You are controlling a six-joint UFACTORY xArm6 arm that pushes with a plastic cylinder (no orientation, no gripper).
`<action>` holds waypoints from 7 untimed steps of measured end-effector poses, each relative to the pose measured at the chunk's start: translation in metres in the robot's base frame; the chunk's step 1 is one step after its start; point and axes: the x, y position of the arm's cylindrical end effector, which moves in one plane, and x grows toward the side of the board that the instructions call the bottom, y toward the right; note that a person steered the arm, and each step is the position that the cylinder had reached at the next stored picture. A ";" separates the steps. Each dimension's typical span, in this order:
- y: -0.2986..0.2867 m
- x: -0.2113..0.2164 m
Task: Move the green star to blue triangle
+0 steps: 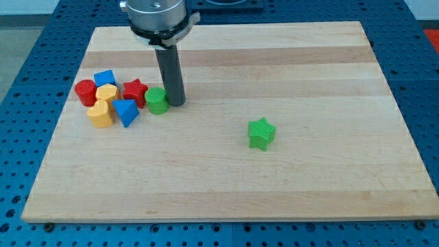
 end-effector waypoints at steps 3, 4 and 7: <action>0.017 0.001; 0.077 0.007; 0.205 0.057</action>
